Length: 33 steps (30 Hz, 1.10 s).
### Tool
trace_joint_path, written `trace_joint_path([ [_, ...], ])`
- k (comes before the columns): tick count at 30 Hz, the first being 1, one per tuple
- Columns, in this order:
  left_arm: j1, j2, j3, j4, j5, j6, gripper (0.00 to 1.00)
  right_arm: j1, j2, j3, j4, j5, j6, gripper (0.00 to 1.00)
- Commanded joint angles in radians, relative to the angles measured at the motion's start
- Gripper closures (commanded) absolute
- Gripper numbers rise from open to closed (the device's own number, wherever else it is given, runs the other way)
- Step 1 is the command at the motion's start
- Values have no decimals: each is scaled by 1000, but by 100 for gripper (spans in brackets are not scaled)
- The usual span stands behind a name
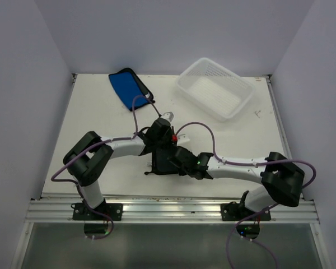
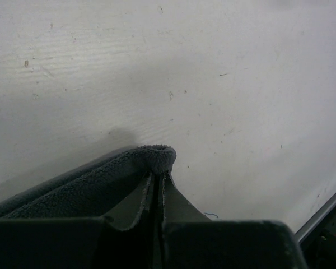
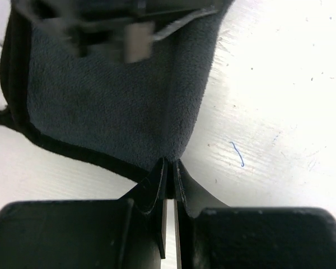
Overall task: Roll the towels
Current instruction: Roll the towel
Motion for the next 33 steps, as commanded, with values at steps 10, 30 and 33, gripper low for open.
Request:
trace_joint_path([
  [10, 62, -34, -74, 172, 20, -20, 100, 126, 165, 203, -339, 216, -25, 100],
  [30, 96, -74, -205, 263, -2, -31, 100, 244, 283, 241, -368, 259, -100, 96],
  [33, 96, -69, -231, 301, 7, -38, 100, 250, 266, 230, -343, 230, -108, 92],
])
